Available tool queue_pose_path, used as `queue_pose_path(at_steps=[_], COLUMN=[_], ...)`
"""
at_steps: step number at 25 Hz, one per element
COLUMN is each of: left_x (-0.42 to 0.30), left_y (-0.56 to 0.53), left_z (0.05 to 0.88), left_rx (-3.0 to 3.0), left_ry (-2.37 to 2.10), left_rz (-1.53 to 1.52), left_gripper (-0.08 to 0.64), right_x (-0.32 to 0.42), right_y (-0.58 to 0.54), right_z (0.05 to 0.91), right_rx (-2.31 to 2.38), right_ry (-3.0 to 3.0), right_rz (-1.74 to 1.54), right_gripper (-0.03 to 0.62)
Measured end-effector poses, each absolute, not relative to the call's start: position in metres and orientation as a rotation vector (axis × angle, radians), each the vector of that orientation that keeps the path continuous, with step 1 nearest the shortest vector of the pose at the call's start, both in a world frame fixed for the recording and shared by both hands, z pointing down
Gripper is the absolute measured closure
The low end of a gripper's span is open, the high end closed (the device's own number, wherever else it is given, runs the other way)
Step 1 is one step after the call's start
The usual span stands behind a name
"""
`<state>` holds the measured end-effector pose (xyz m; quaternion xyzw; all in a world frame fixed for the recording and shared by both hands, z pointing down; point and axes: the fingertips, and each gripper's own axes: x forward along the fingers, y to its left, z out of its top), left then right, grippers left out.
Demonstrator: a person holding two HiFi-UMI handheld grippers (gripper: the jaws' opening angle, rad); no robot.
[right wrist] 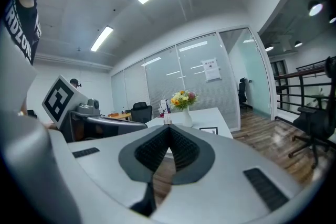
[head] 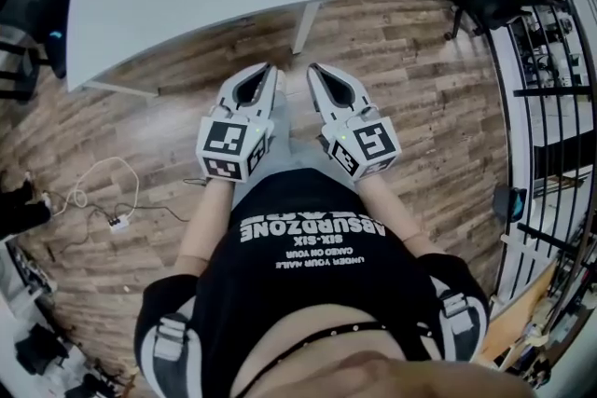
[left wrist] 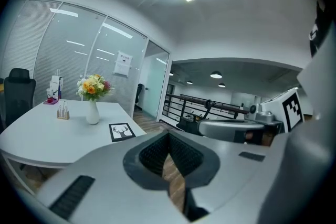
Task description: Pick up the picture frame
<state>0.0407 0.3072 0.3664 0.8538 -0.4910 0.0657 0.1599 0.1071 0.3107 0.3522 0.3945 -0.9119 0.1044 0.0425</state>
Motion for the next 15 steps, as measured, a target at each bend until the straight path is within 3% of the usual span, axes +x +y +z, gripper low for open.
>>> queue_pose_path(at_steps=[15], left_x=[0.041], left_y=[0.223], left_z=[0.38], left_rx=[2.436], left_ry=[-1.379], left_rz=[0.255], left_gripper=[0.545], right_x=[0.109], right_y=[0.225], right_z=[0.366], right_rx=[1.221], right_ry=[-2.77], right_rz=[0.38], right_gripper=[0.577])
